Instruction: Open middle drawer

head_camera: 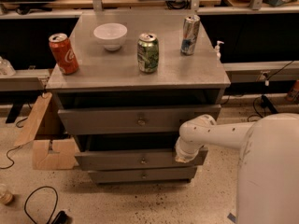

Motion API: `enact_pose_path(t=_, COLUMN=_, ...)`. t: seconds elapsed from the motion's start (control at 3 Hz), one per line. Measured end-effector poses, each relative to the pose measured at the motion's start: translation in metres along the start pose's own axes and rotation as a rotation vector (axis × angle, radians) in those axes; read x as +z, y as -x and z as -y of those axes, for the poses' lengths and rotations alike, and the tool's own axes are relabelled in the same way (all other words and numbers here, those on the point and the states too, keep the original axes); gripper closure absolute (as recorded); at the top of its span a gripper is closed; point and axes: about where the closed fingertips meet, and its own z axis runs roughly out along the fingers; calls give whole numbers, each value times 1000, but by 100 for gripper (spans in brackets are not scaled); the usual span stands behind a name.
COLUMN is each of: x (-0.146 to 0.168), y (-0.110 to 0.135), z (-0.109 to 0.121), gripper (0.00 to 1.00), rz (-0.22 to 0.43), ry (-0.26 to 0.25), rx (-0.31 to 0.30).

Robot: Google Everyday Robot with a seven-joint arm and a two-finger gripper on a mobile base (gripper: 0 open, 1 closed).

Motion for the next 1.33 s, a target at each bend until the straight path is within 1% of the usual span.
enact_pose_path(t=0.33, x=0, y=0, z=0, gripper=82, rz=0, ry=0, rx=0)
enact_pose_path(t=0.67, x=0, y=0, z=0, gripper=59, rz=0, ry=0, rx=0)
enact_pose_path(t=1.0, x=0, y=0, z=0, gripper=28, rz=0, ry=0, rx=0)
enact_pose_path(t=1.33, x=0, y=0, z=0, gripper=4, rz=0, ry=0, rx=0)
